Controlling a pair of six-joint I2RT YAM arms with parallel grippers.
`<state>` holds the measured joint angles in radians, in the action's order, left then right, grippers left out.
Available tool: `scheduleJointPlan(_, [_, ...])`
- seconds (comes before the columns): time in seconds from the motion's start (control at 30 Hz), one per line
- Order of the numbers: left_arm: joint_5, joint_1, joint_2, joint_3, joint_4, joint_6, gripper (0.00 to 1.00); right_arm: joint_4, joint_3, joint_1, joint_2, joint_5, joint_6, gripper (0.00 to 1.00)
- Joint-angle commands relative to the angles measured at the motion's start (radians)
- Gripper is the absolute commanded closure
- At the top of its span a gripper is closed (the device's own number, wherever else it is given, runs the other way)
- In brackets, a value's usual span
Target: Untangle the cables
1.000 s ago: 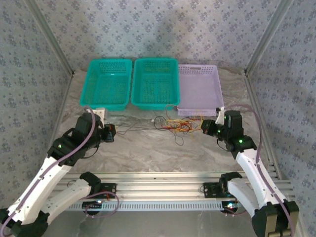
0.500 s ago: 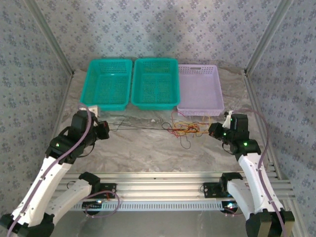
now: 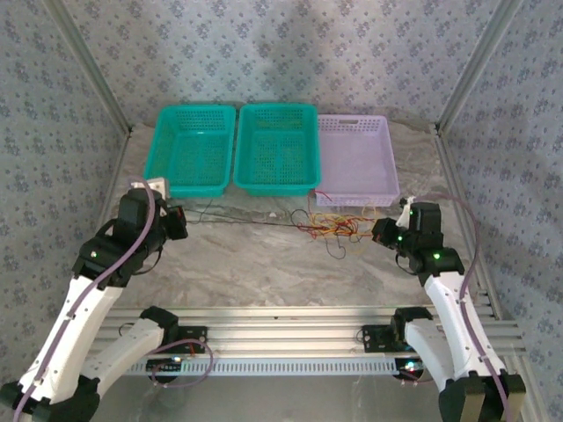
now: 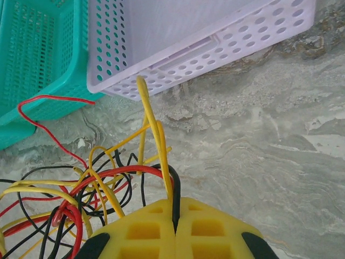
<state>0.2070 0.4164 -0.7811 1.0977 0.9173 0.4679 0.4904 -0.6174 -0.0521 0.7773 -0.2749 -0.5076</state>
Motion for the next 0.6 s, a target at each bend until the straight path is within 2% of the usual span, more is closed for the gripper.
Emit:
scheduleJointPlan(0.0, [0.175, -0.038, 0.013, 0.059, 0.013, -0.003, 1.0, 0.016, 0.014, -0.012, 0.042, 0.162, 0.035, 0.94])
scheduleJointPlan(0.2, [0.055, -0.037, -0.031, 0.035, -0.033, 0.038, 1.0, -0.017, 0.016, -0.098, 0.026, 0.15, 0.052, 0.58])
scheduleJointPlan(0.33, [-0.052, -0.037, -0.051, -0.038, -0.102, 0.084, 1.0, -0.063, 0.002, -0.167, 0.04, 0.058, 0.067, 0.43])
scheduleJointPlan(0.43, [-0.117, -0.036, -0.065, -0.085, -0.148, 0.116, 1.0, -0.147, -0.01, -0.3, 0.063, -0.013, 0.074, 0.34])
scheduleJointPlan(0.57, [-0.162, -0.03, -0.07, -0.12, -0.19, 0.141, 1.0, -0.221, -0.07, -0.513, 0.165, 0.031, 0.101, 0.28])
